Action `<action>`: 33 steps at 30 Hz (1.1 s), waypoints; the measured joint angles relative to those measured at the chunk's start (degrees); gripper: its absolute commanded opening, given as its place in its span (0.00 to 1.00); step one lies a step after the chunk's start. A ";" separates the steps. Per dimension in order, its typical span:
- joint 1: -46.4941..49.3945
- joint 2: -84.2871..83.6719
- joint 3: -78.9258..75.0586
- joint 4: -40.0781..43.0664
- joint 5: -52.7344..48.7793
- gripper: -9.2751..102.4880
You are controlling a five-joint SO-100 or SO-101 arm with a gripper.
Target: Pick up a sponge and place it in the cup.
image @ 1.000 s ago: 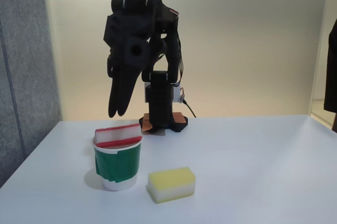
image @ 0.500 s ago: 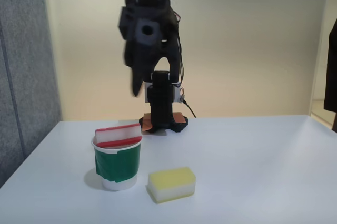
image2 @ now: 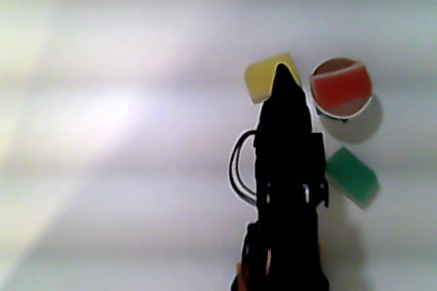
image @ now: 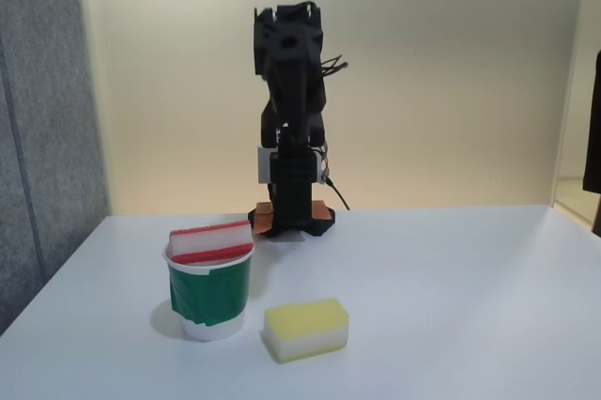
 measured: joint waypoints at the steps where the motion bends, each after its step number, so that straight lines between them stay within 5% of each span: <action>1: -0.62 2.37 2.02 -0.44 0.26 0.08; 12: -2.55 21.18 19.95 -2.46 -0.44 0.08; 27: -0.88 23.38 34.89 -3.60 -3.34 0.08; 33: 0.09 23.91 36.21 2.46 -5.19 0.08</action>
